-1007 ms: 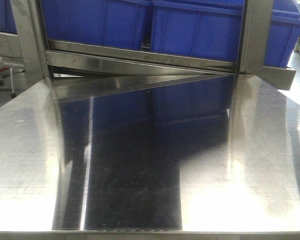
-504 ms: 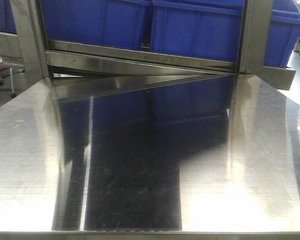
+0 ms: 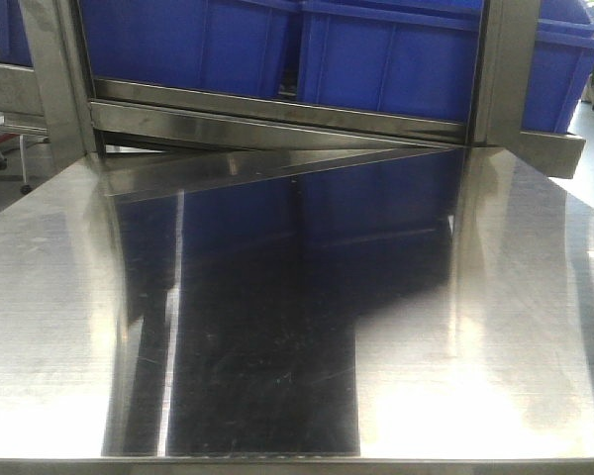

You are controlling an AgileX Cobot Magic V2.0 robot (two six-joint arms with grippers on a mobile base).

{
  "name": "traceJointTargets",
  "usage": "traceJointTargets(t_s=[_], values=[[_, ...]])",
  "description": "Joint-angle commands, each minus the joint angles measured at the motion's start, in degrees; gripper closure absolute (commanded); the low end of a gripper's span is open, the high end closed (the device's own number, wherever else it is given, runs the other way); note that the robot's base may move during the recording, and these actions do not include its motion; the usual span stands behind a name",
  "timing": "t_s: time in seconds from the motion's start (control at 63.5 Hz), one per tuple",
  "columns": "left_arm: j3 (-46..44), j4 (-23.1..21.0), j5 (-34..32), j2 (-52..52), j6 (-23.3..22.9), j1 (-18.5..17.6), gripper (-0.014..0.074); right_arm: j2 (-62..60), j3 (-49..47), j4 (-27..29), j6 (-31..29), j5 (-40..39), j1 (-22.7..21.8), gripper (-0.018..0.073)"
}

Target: Pick and sort blue part to right shelf

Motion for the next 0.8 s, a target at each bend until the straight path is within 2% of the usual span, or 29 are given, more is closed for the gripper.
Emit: traceJointTargets(t_s=[0.0,0.787], values=[[-1.7,-0.5,-5.0,0.4,-0.1,0.1,0.0244,0.3,-1.7,-0.3,-0.6,-5.0,-0.4,0.0169],[-1.7,-0.5,-5.0,0.4,-0.1,0.1,0.0244,0.3,-1.7,-0.3,-0.6,-5.0,-0.4,0.0169]])
